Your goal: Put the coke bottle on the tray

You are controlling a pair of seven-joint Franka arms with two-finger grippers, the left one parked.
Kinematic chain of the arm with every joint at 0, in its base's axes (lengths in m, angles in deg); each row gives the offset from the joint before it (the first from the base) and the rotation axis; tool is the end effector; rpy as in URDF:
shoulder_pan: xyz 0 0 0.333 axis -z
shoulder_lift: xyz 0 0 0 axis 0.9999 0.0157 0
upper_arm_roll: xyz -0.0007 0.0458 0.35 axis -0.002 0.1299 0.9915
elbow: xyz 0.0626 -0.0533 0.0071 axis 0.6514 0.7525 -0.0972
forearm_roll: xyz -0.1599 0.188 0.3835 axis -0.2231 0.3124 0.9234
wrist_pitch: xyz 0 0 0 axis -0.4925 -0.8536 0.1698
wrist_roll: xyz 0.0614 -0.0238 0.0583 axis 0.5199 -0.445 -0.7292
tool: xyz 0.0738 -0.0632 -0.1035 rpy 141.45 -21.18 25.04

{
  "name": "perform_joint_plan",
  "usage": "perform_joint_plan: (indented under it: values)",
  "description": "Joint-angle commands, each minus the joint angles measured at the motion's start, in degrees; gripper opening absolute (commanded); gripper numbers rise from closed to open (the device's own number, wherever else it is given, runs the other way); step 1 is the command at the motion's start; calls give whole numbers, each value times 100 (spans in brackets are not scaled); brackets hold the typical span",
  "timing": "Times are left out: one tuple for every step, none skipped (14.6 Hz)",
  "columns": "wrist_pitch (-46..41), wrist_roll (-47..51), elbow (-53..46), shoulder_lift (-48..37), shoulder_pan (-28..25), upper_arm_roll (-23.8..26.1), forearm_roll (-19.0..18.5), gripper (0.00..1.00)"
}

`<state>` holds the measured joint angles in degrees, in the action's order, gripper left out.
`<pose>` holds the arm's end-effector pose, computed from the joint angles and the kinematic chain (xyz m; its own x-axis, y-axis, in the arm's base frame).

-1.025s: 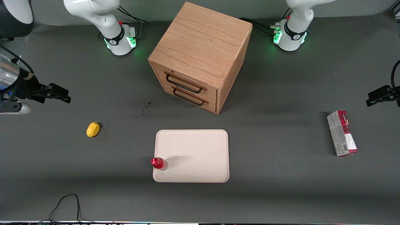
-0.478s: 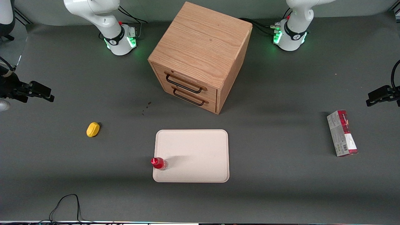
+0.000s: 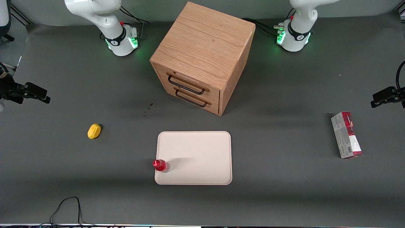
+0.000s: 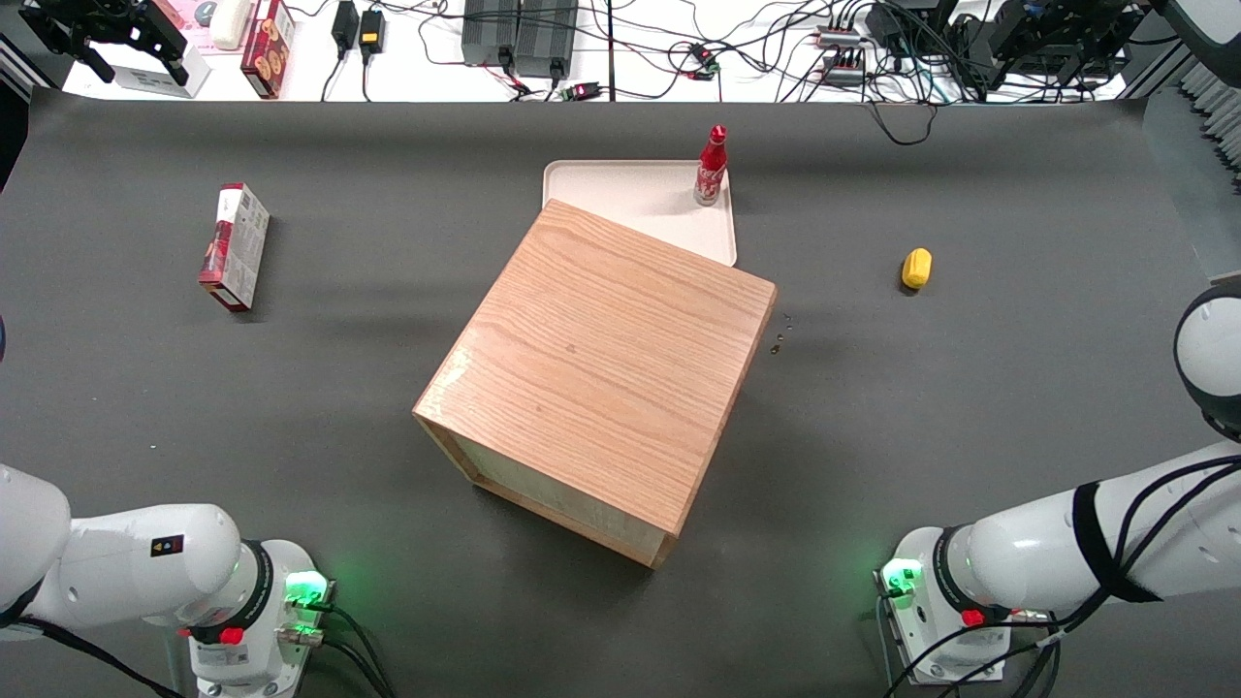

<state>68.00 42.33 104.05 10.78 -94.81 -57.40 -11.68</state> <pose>0.6374 -0.0334 0.6174 0.9995 -0.0313 -0.0100 -0.0312 -0.9995 0.0103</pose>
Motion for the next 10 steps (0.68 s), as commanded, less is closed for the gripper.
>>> perform_joint_plan:
  values:
    - [43, -77, 70, -112, -27, -3, -60, 100]
    - [43, -86, 61, -112, -10, 6, -69, 100]
    - [35, -77, 52, -112, -10, 6, -69, 100]
    - [35, -69, 52, -112, -10, 6, -69, 100]
    - [35, -69, 52, -112, -10, 6, -69, 100]
    - [35, -69, 52, -112, -10, 6, -69, 100]
    - [35, -60, 52, -112, -10, 6, -61, 100]
    - [26, -60, 52, -112, -10, 6, -60, 100]
    - [-35, -51, 52, -112, -10, 14, -60, 100]
    - [-70, -51, 52, -112, -10, 6, -52, 100]
